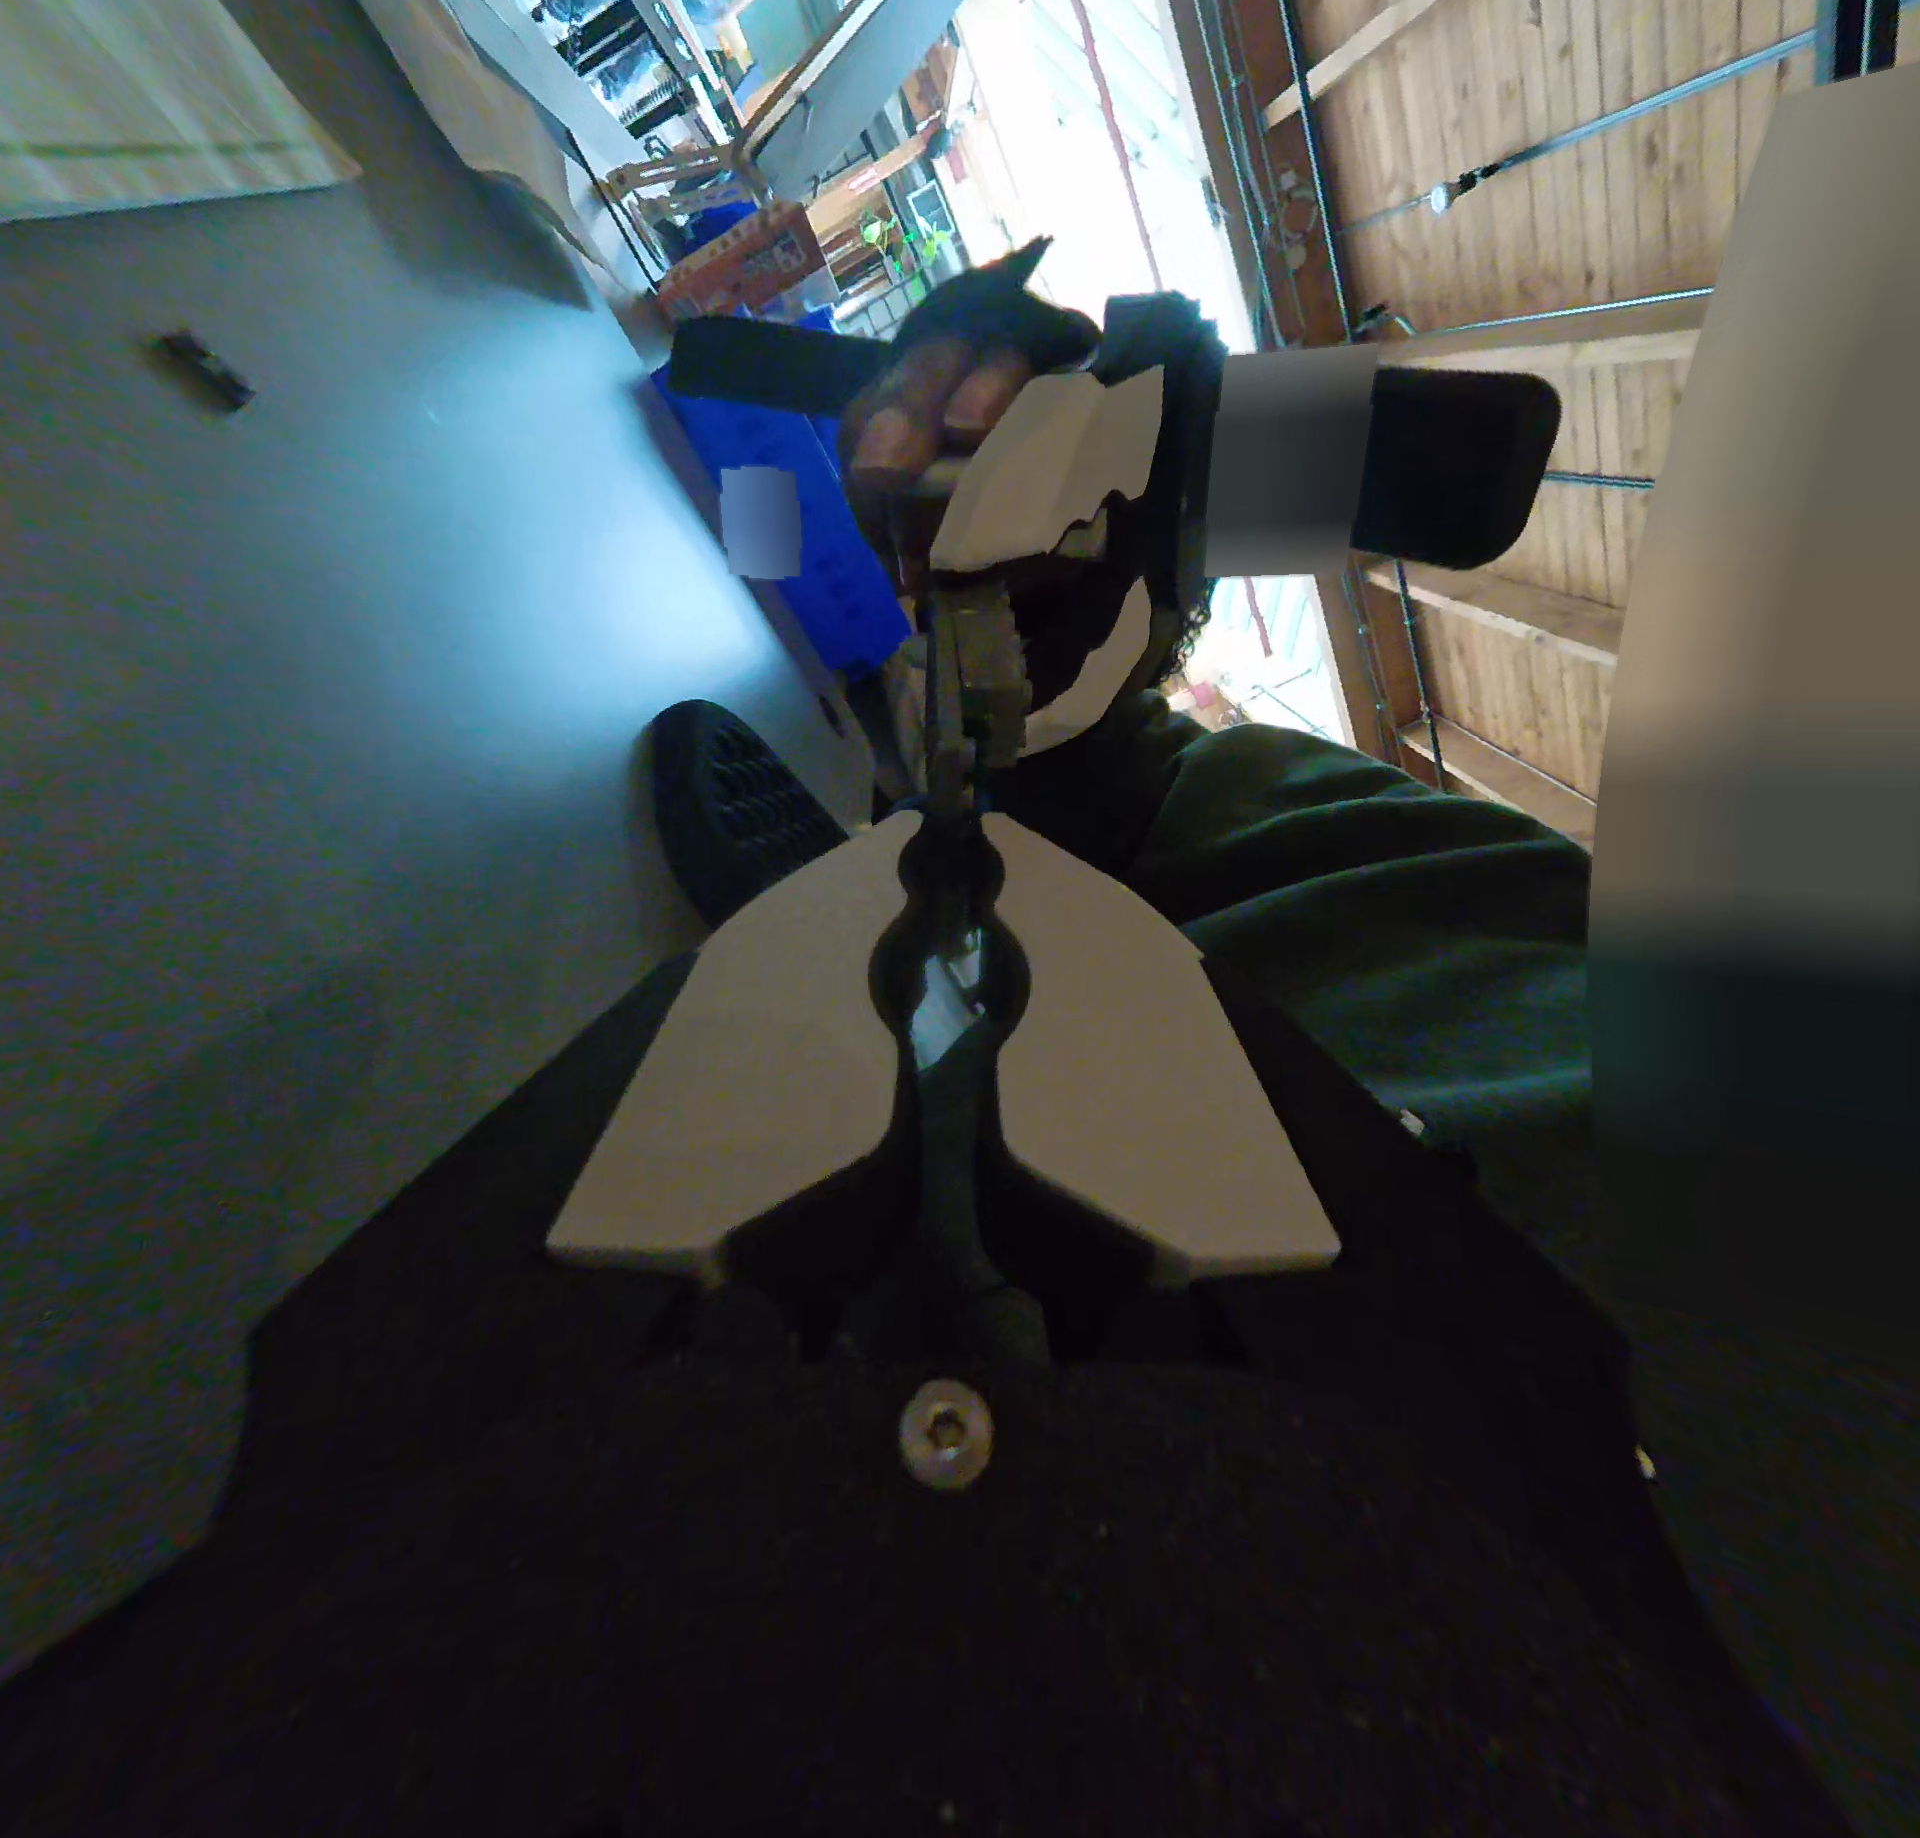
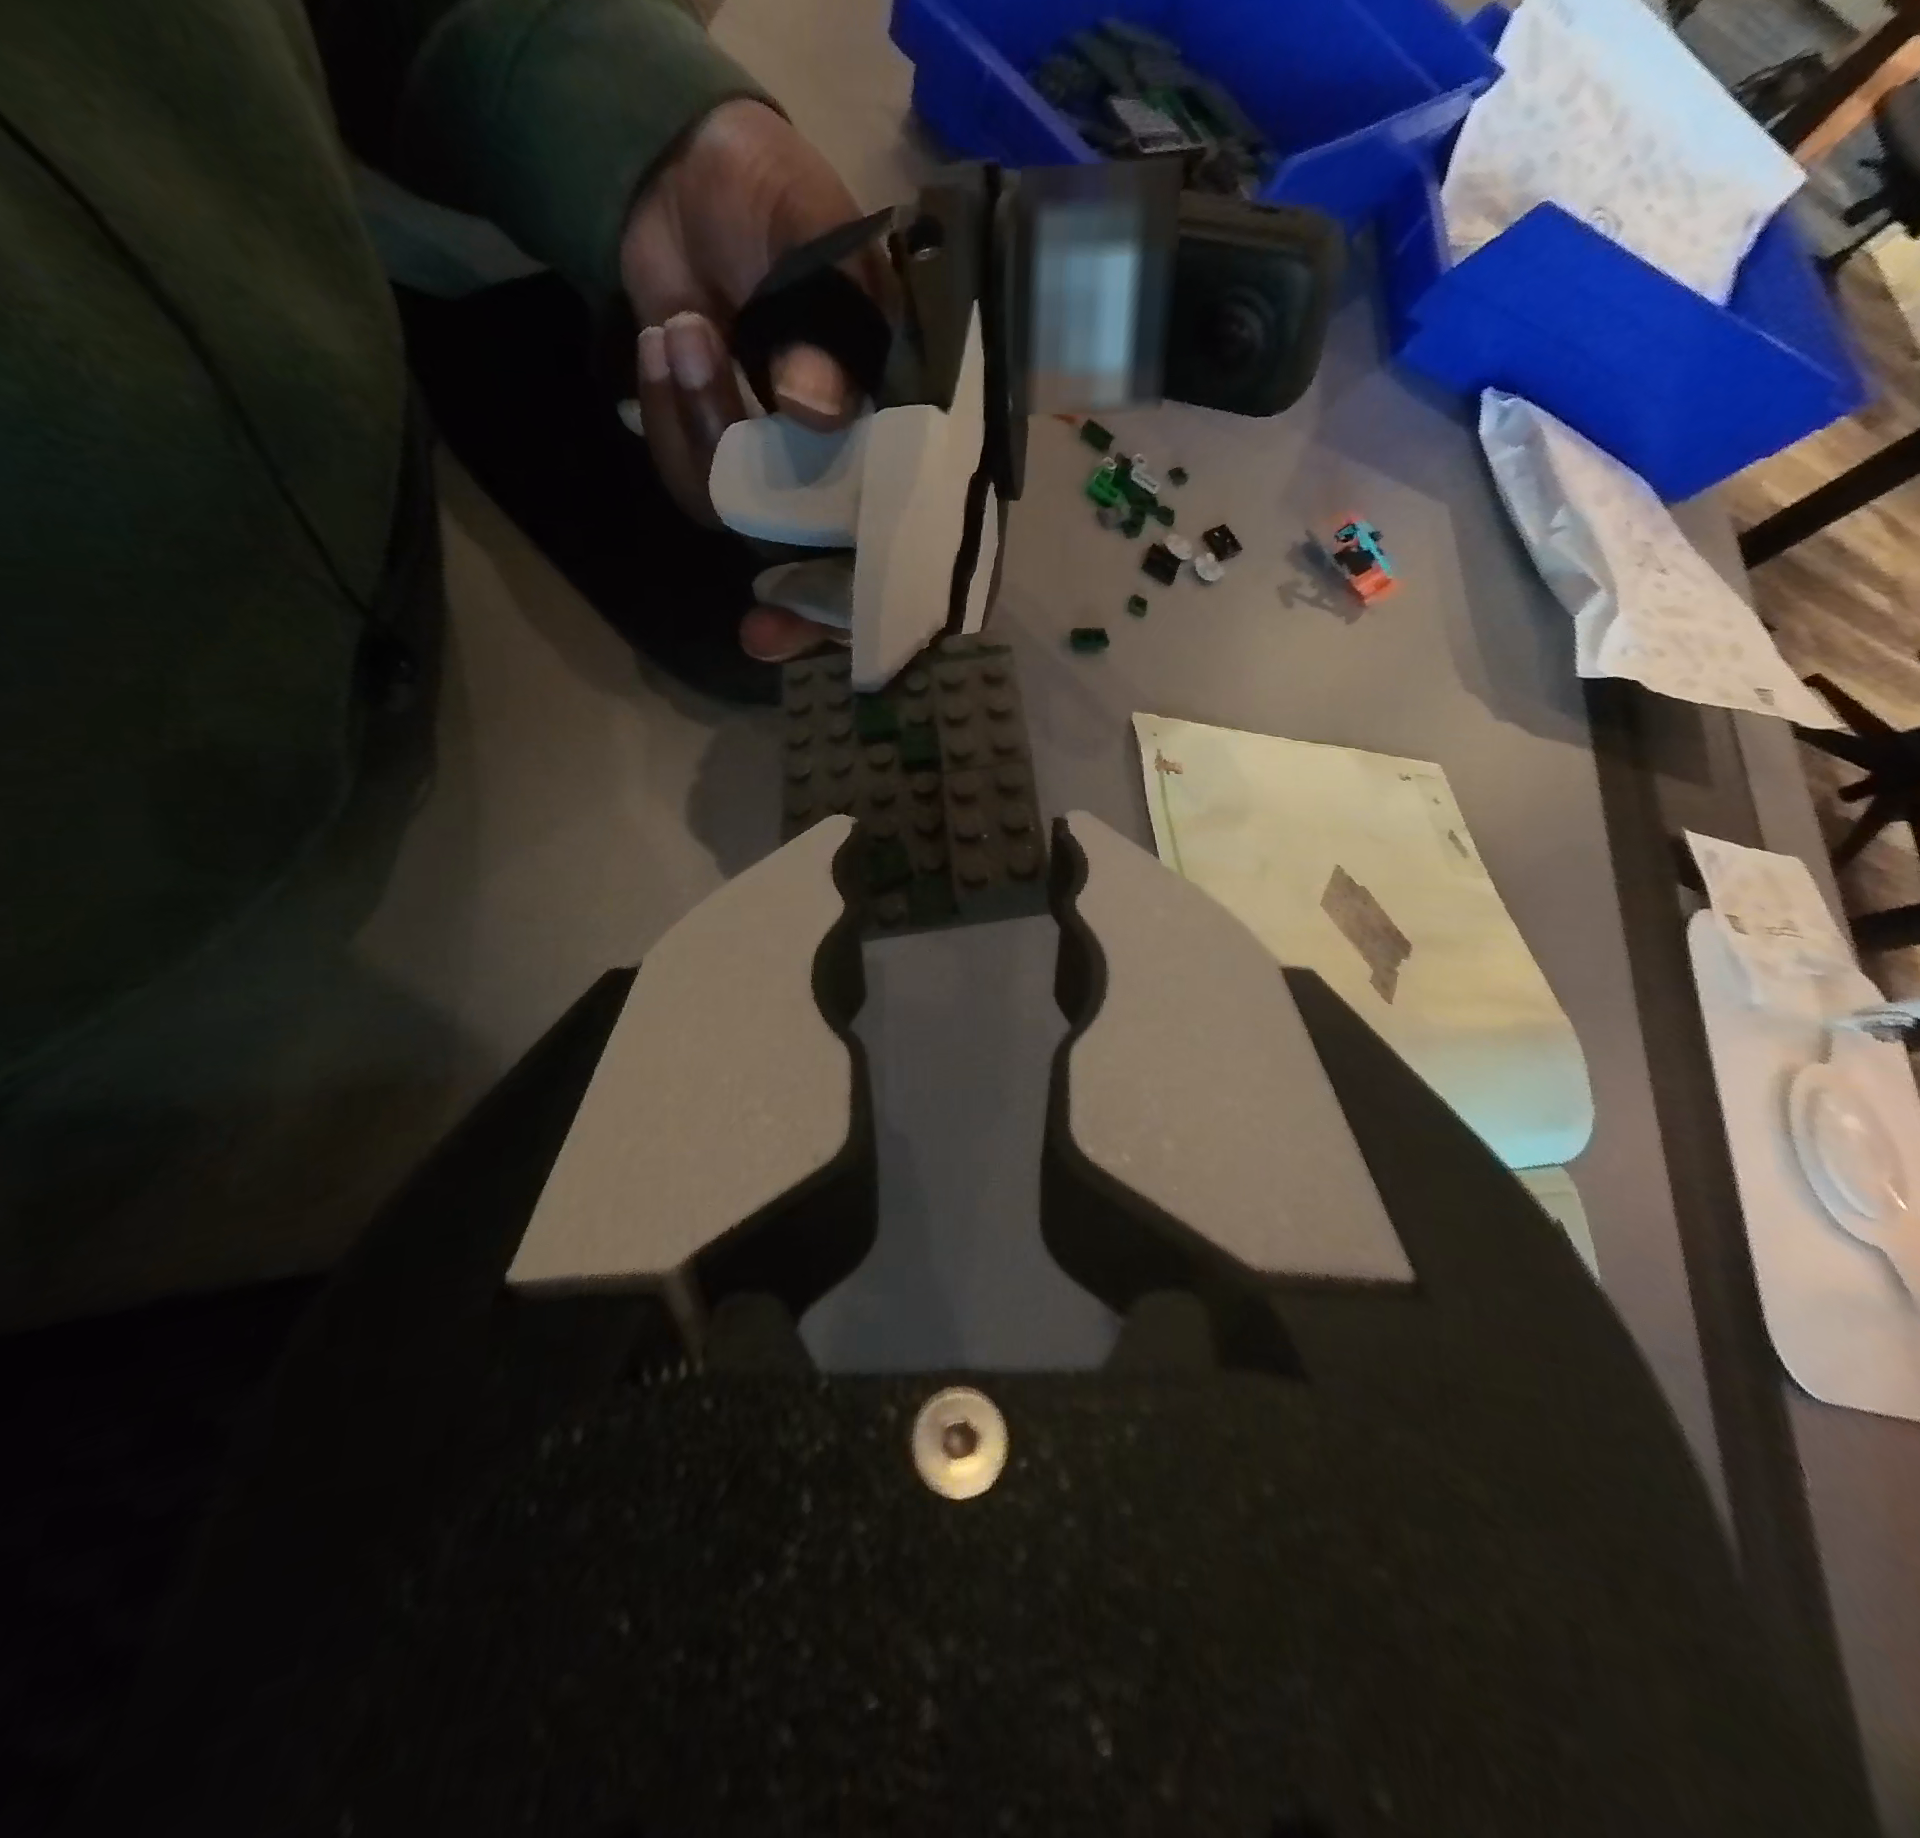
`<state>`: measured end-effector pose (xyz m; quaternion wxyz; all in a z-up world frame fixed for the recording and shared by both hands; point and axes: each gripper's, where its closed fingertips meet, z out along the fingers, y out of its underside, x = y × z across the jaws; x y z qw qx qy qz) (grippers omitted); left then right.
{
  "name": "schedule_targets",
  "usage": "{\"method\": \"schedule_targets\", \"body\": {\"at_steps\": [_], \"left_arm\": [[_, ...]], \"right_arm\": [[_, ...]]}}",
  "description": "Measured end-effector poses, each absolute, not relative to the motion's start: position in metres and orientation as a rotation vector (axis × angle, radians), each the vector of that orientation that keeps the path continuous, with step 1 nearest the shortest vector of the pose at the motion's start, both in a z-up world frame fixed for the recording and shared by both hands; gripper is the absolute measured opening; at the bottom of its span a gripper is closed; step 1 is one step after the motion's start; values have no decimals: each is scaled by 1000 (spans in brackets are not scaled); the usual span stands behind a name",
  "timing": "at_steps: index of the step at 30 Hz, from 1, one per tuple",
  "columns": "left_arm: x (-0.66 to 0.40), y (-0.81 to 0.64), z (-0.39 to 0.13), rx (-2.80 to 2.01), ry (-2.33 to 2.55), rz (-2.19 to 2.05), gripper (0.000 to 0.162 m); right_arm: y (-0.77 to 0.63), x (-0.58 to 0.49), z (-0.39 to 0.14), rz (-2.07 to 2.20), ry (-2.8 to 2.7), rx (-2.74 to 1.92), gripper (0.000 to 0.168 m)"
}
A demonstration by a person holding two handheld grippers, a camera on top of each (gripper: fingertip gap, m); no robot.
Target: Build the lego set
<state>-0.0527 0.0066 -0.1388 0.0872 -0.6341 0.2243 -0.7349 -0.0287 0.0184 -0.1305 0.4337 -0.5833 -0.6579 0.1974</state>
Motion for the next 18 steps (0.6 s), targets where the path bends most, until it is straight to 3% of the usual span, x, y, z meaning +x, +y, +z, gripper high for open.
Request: {"method": "schedule_targets", "body": {"at_steps": [4, 5, 9, 14, 18], "left_arm": [[-52, 5, -137, -1876, 668, -2202, 5], [-51, 2, -136, -1870, 679, -2216, 5], [-51, 7, -131, -1848, 704, -2140, 5], [-53, 17, -116, -1808, 718, -2136, 4], [-51, 16, -116, -1818, 714, -2153, 5]], "right_arm": [[17, -28, -127, 474, -1597, -1452, 32], [17, -27, -124, 468, -1582, -1444, 17], [17, -26, -119, 417, -1560, -1444, 17], [21, -24, -98, 509, -1431, -1451, 40], [23, -25, -105, 437, -1478, -1452, 40]]}}
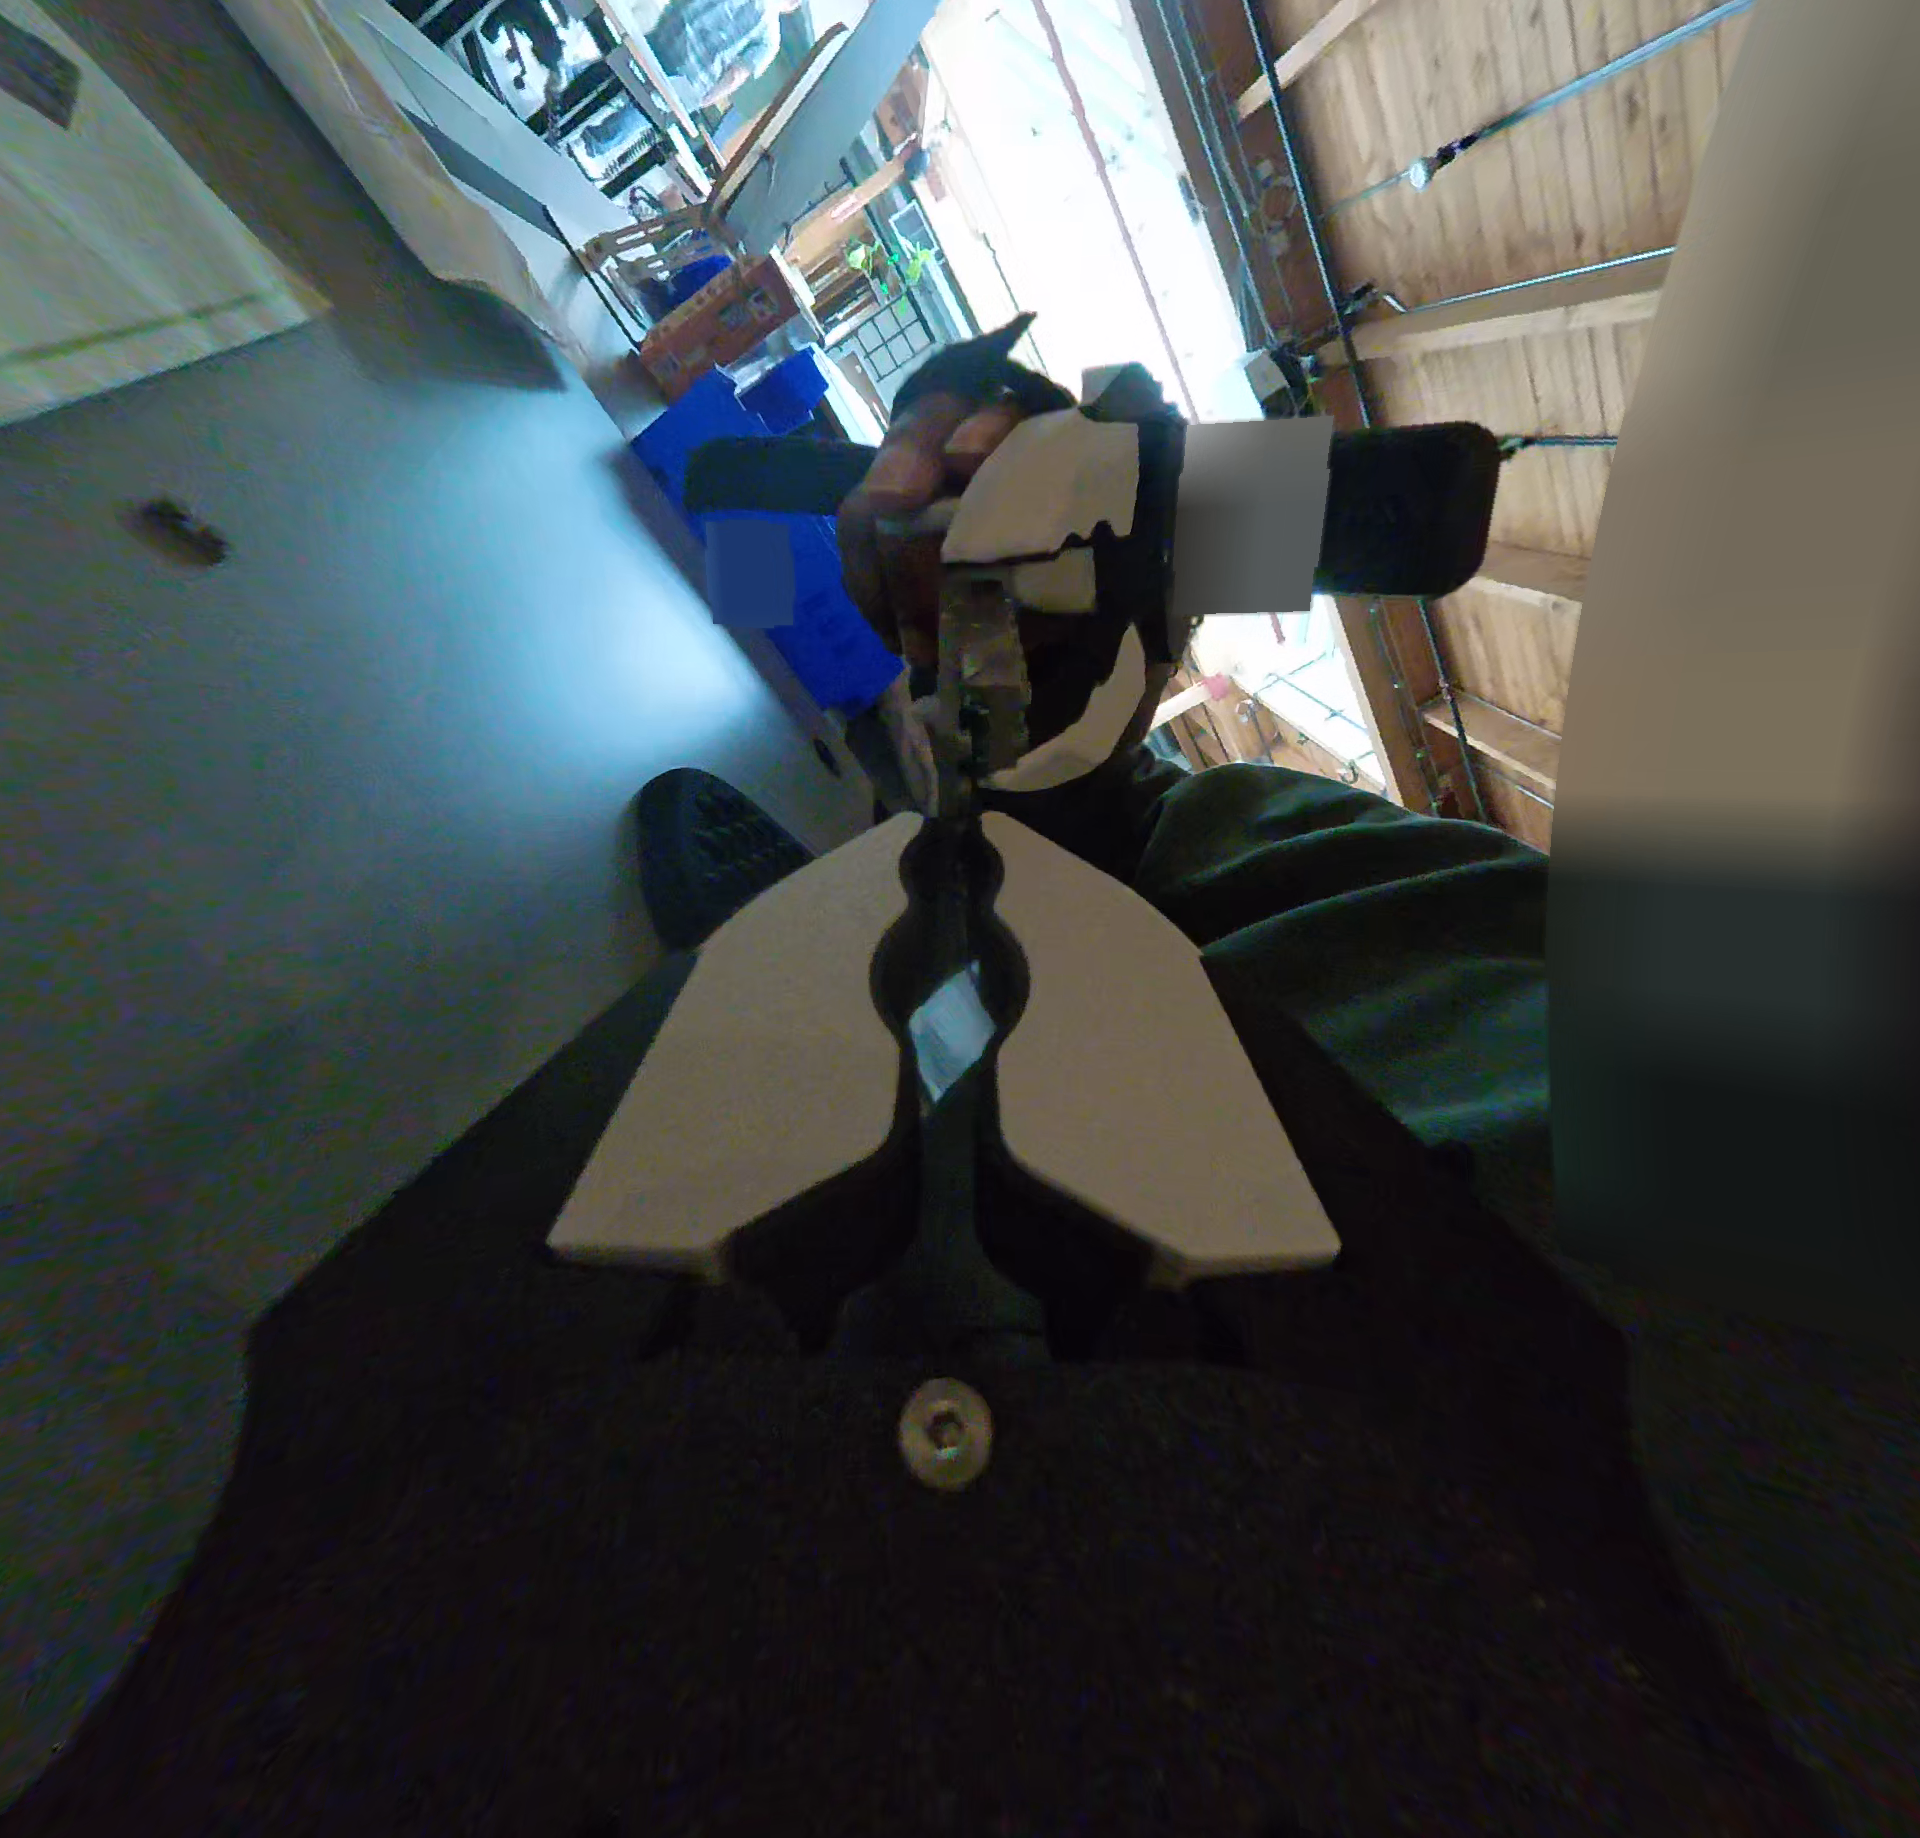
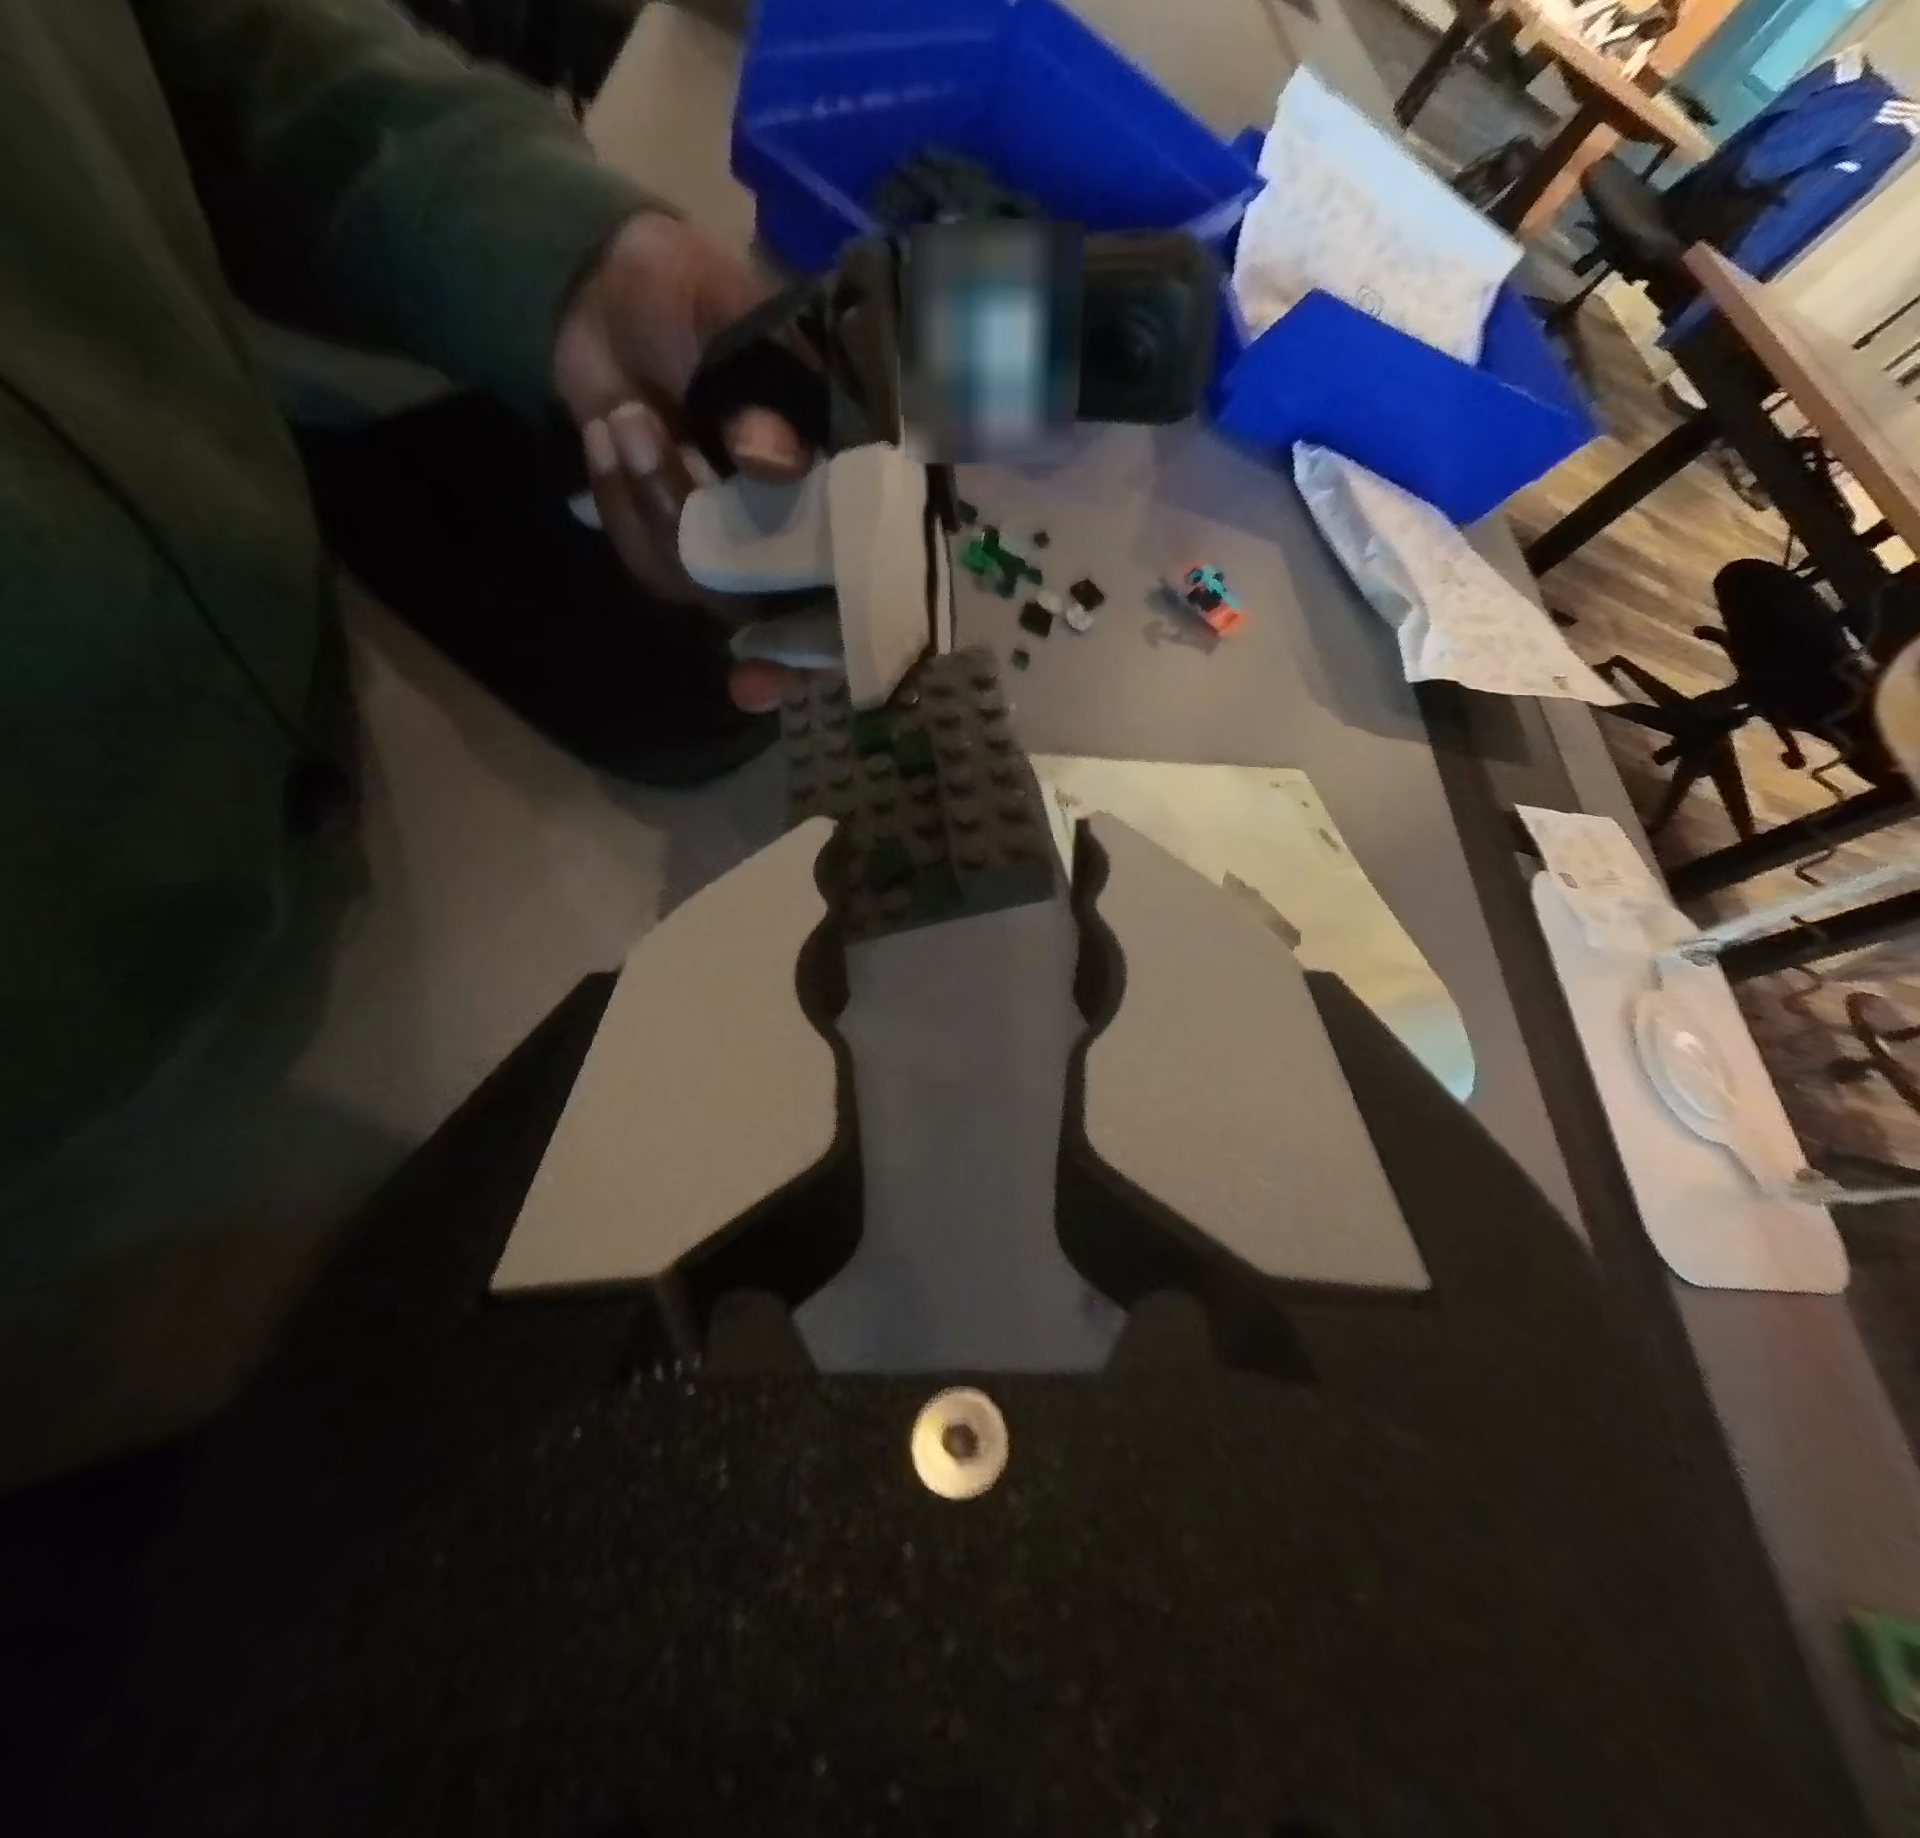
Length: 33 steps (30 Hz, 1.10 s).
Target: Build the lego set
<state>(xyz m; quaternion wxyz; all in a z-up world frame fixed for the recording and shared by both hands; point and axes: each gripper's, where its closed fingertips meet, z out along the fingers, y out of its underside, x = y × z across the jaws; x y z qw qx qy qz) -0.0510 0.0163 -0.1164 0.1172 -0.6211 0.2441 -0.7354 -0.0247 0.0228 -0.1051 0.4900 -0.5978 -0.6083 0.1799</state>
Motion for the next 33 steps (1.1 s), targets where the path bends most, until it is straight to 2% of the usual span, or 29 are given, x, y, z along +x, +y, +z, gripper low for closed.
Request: {"method": "schedule_targets", "body": {"at_steps": [4, 33], "left_arm": [[-51, 15, -116, -1818, 715, -2162, 5], [-52, 11, -117, -1795, 655, -2178, 5]], "right_arm": [[22, -25, -108, 441, -1514, -1456, 35], [15, -27, -113, 347, -1369, -1473, 33]]}}
